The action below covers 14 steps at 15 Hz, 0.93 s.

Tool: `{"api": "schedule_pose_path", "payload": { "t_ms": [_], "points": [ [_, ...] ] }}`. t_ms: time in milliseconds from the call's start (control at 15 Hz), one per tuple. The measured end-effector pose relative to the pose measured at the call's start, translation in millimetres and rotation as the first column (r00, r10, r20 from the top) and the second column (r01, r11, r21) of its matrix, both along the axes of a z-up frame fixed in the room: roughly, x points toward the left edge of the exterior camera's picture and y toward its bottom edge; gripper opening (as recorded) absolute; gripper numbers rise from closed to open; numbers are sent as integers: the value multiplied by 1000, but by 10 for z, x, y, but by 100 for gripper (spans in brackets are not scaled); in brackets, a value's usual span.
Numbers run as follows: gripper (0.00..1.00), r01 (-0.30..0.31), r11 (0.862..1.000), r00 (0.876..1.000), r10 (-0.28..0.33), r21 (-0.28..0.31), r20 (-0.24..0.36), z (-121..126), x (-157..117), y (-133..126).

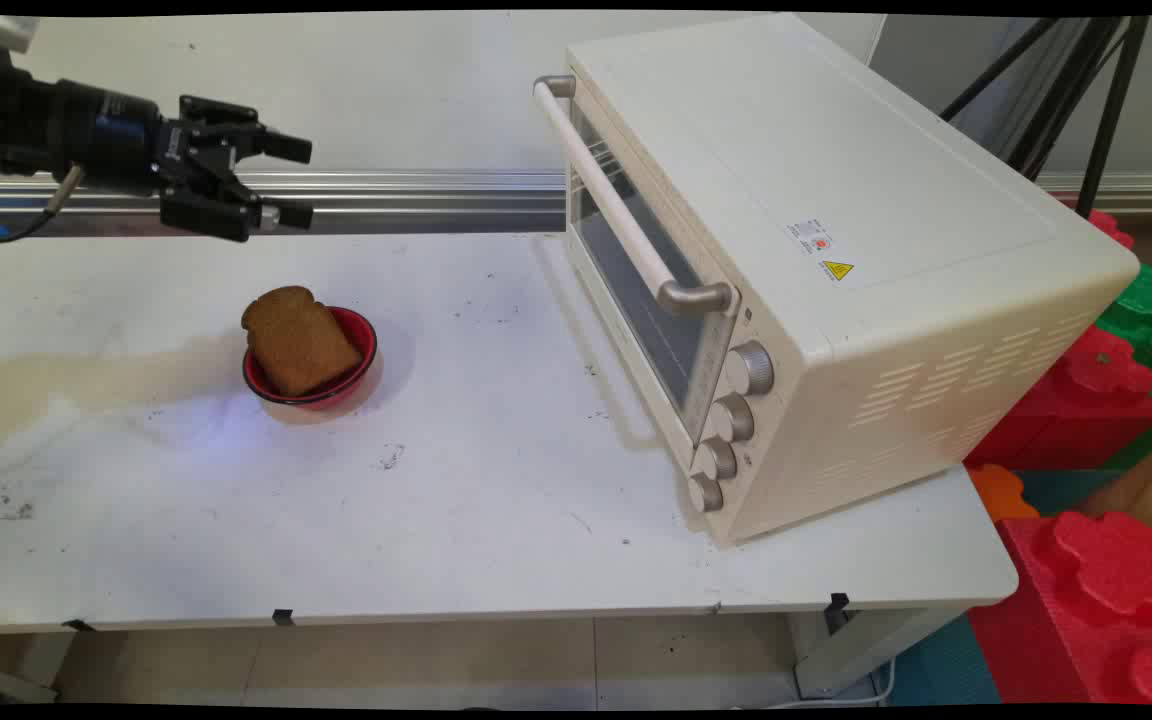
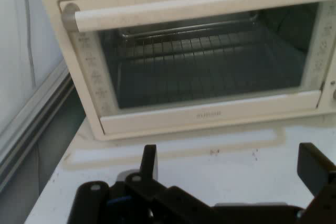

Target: Open the oven

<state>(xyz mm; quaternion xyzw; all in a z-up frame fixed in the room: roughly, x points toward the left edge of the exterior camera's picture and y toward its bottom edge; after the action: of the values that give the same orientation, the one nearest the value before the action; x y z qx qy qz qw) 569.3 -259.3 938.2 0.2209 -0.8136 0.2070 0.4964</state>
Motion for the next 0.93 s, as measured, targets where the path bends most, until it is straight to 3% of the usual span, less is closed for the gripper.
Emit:
{"api": "schedule_pose_path", "payload": {
  "t_ms": [933],
  "points": [
    [100,1,1000,997,-3,-22,-76,215,-425,-342]
  ]
}}
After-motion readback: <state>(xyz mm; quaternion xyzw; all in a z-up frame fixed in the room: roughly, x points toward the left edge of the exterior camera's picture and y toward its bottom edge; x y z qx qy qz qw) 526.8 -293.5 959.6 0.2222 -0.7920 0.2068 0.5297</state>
